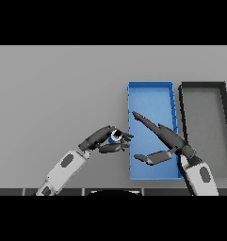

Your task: Pick up the blue pipe and place it into the blue bin.

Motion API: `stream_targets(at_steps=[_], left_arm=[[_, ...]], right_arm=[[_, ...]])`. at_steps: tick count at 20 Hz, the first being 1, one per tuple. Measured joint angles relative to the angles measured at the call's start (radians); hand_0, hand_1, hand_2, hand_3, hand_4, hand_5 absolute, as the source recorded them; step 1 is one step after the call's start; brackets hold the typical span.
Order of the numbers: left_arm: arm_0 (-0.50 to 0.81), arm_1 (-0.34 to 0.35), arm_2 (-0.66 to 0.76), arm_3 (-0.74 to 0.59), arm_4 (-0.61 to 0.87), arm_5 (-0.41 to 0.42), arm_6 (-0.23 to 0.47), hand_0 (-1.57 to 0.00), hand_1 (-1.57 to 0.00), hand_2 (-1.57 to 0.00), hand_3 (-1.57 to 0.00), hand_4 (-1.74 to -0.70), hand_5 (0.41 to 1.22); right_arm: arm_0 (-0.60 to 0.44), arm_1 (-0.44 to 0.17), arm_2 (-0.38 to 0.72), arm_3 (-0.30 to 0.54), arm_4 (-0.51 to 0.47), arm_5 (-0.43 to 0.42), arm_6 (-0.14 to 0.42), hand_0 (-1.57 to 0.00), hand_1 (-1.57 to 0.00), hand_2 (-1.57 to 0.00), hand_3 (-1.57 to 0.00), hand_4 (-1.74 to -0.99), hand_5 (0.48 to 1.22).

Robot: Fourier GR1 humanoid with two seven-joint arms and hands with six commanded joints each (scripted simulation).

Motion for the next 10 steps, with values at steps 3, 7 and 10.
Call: stream_targets(at_steps=[3,7,10], left_arm=[[0.002,-0.011,0.001,-0.001,0.006,-0.004,-0.005,-1.57,-1.57,-1.57,-1.44,-1.73,1.221],[-0.009,-0.023,0.001,-0.006,0.013,-0.013,-0.001,-1.57,-1.57,-1.57,-1.47,-1.73,1.221],[-0.009,-0.017,0.015,0.003,0.027,-0.030,-0.013,-1.57,-1.57,-1.57,-1.50,-1.73,1.221]], right_arm=[[-0.101,-0.007,0.038,0.018,-0.024,0.037,0.043,0.00,0.00,0.00,0.00,-1.304,0.532],[-0.206,0.040,0.109,0.060,-0.016,0.064,0.085,0.00,0.00,0.00,0.00,-1.260,0.531],[-0.270,0.073,0.138,0.115,-0.020,0.080,0.128,0.00,0.00,0.00,0.00,-1.233,0.528]])
